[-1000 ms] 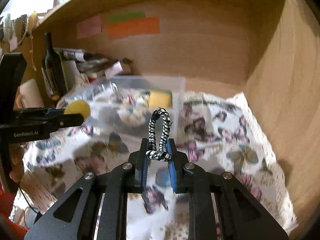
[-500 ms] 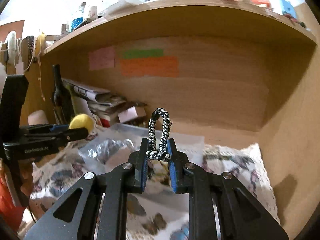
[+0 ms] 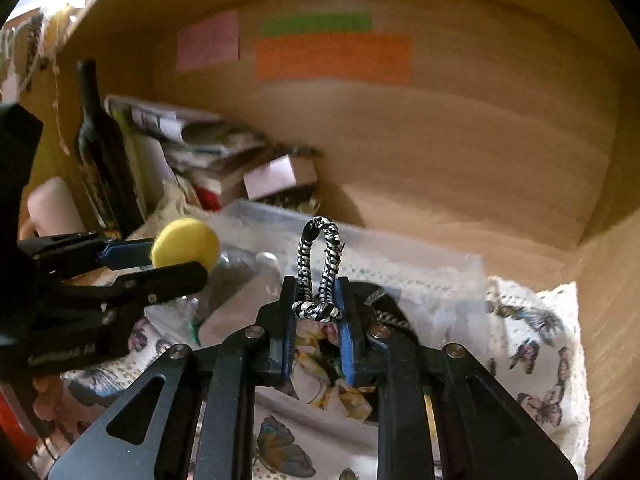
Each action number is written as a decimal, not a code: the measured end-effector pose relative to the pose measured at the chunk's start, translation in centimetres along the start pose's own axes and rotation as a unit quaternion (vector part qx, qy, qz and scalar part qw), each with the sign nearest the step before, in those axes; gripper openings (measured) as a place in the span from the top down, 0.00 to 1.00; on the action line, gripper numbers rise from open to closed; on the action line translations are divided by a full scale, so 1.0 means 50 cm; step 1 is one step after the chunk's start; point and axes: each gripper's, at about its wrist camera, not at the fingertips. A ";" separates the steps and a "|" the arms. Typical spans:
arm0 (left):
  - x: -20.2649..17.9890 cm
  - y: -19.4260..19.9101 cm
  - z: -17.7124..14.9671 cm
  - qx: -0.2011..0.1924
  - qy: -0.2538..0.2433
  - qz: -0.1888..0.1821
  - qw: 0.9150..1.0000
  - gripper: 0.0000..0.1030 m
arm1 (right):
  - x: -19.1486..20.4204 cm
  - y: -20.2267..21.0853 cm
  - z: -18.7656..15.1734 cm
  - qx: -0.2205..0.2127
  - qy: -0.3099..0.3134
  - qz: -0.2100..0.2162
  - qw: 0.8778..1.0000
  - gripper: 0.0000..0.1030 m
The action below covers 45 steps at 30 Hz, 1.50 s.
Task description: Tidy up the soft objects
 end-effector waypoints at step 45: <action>-0.065 0.343 -0.084 -0.240 -0.014 0.059 0.969 0.06 | 0.039 0.345 -0.066 -0.223 -0.007 -0.025 0.974 0.06</action>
Point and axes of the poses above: each gripper's, at about its wrist camera, not at the fingertips, and y roughly against the way its jaws point, x to its left, z to its top, and after that the axes turned 10 degrees about x, right-handed
